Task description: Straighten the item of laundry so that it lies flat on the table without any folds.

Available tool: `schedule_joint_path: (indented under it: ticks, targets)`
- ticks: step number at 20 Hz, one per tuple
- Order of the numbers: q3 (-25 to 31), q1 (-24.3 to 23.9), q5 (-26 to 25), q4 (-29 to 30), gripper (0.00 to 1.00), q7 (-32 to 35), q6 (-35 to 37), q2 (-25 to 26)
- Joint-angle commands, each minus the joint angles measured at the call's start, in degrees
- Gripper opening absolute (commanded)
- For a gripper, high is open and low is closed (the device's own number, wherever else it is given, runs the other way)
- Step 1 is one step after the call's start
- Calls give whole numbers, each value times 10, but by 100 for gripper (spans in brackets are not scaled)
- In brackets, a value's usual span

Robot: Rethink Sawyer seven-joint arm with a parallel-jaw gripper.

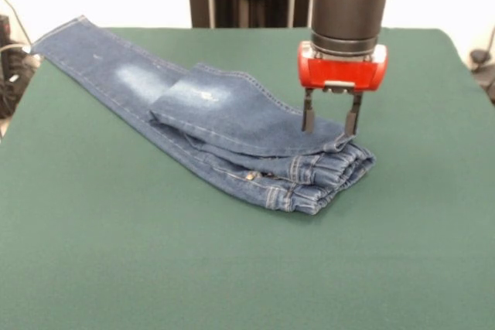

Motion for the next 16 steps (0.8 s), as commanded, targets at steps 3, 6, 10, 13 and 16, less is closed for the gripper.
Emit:
schedule_joint_path:
  ticks: [3, 6, 10, 13, 16]
  targets:
    - [56, -6, 41, 50, 100, 140, -41, 42]
    - [57, -11, 38, 37, 100, 129, -46, 52]
    - [52, -16, 34, 29, 100, 127, -64, 70]
    - [58, -20, 35, 14, 100, 121, -75, 90]
    - [62, -23, 35, 11, 100, 114, -76, 93]
